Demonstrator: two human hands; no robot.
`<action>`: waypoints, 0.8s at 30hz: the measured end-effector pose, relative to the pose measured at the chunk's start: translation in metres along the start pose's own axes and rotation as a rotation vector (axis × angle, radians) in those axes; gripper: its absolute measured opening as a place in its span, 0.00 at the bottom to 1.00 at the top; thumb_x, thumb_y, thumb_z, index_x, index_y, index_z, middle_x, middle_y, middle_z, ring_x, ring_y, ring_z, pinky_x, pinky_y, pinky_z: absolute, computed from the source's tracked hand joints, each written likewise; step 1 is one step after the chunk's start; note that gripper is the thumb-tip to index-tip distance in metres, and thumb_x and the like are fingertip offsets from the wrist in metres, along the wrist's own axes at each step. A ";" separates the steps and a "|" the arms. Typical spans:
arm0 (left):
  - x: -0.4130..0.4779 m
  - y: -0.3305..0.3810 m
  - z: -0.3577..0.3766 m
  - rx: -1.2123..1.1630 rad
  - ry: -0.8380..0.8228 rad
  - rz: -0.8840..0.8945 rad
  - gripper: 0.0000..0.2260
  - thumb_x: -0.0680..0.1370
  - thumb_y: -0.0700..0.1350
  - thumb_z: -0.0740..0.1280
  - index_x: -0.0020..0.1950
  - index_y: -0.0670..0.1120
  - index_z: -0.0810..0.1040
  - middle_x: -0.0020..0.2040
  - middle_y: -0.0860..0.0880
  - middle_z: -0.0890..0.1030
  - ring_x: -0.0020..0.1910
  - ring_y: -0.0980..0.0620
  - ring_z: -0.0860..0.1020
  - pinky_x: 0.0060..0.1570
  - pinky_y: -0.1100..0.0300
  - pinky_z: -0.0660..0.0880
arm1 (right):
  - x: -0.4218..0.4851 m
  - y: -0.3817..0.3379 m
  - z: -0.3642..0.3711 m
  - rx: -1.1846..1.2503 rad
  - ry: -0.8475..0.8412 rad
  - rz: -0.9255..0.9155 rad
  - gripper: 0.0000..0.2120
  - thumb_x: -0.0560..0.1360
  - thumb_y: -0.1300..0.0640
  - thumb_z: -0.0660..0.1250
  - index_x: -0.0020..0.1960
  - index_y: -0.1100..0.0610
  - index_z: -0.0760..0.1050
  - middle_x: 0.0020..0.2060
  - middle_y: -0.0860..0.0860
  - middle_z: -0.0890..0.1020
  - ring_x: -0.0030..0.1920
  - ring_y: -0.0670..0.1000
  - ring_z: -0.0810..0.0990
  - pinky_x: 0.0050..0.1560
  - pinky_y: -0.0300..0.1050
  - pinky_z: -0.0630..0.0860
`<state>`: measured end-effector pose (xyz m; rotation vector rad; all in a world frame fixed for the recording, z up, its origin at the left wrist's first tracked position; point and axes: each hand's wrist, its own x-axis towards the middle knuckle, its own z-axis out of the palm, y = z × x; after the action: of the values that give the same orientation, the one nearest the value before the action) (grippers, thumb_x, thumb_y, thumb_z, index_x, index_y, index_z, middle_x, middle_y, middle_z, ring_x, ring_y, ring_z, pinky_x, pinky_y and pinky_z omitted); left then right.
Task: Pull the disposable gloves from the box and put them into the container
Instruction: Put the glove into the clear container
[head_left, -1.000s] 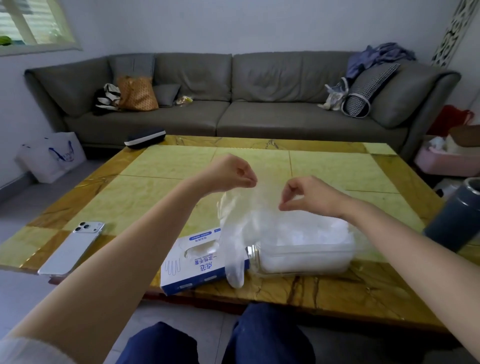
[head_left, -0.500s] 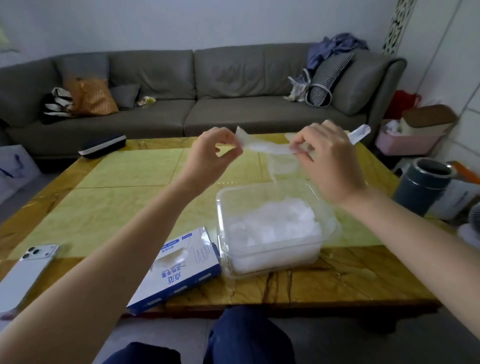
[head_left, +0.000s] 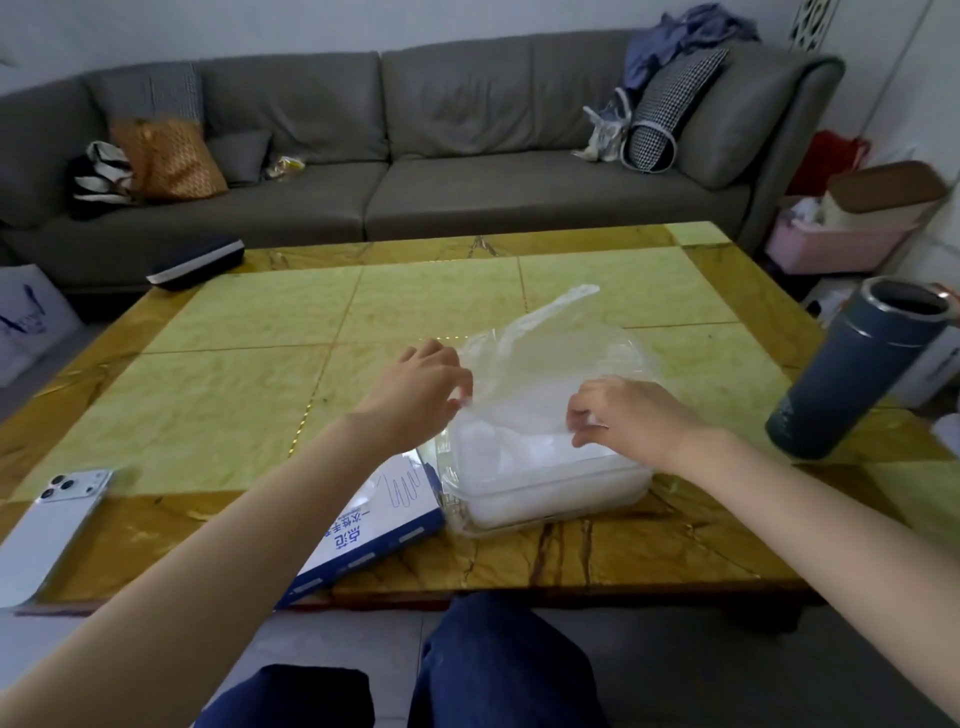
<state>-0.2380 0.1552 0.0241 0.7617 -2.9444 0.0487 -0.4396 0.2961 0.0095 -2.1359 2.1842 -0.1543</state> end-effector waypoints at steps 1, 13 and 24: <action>0.002 0.001 0.000 0.031 -0.025 0.013 0.08 0.79 0.46 0.63 0.56 0.53 0.78 0.59 0.53 0.74 0.64 0.52 0.65 0.61 0.60 0.58 | 0.001 0.001 0.000 0.047 -0.073 0.028 0.08 0.76 0.50 0.65 0.51 0.52 0.77 0.49 0.45 0.78 0.50 0.46 0.75 0.43 0.39 0.65; 0.035 0.029 -0.011 0.106 -0.152 -0.018 0.12 0.80 0.47 0.58 0.60 0.49 0.76 0.58 0.49 0.76 0.59 0.48 0.73 0.62 0.53 0.65 | 0.018 0.003 -0.011 0.389 0.130 0.048 0.06 0.78 0.56 0.64 0.51 0.55 0.78 0.43 0.46 0.83 0.41 0.44 0.82 0.48 0.45 0.78; 0.051 0.051 0.058 0.215 -0.513 -0.014 0.33 0.75 0.56 0.68 0.74 0.45 0.59 0.67 0.43 0.66 0.64 0.42 0.69 0.55 0.53 0.71 | 0.045 0.017 0.021 -0.152 -0.354 0.004 0.34 0.72 0.53 0.70 0.74 0.46 0.58 0.72 0.46 0.63 0.72 0.50 0.61 0.66 0.47 0.65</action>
<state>-0.3125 0.1716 -0.0285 0.9456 -3.4590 0.2003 -0.4551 0.2510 -0.0127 -2.0395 2.0477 0.3727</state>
